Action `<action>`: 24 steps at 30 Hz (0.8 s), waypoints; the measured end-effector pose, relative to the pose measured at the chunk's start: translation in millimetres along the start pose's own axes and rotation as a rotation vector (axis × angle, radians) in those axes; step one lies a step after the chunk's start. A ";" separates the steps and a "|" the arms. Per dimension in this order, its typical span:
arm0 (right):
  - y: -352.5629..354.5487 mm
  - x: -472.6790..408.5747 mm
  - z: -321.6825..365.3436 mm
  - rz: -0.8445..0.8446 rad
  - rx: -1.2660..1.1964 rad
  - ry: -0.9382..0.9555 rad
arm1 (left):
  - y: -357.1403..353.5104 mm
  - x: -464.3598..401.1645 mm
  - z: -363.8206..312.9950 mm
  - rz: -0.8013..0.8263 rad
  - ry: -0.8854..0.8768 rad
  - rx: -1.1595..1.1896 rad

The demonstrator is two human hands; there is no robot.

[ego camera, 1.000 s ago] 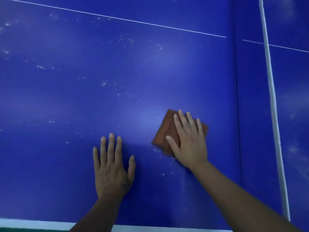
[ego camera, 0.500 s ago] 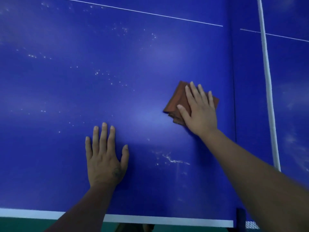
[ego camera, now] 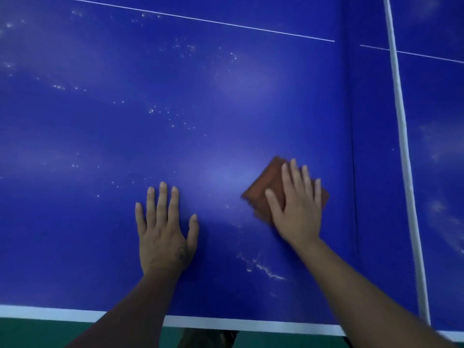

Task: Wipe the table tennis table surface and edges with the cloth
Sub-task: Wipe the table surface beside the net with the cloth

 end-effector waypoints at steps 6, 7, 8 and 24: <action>-4.7 -90.4 43.5 0.005 0.000 -0.046 | 0.7 0.1 0.7 0.000 -0.006 0.001; -8.2 -88.9 52.5 0.015 0.017 0.019 | 0.1 -0.1 0.7 -0.011 -0.006 0.001; -12.3 -82.2 60.2 0.028 0.031 0.097 | -0.3 0.1 1.4 -0.023 -0.004 0.001; -3.2 -67.9 27.6 0.125 0.029 0.312 | 4.6 0.2 -0.1 -0.034 0.007 -0.002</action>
Point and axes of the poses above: each hand's wrist, its own x-axis away from the middle knuckle, its own y-axis out of the back of the hand, z = x × y, the point moved 2 cm from there along -x, towards the middle knuckle, and after that the axes turned 14 degrees about -x, right-handed, at the moved point
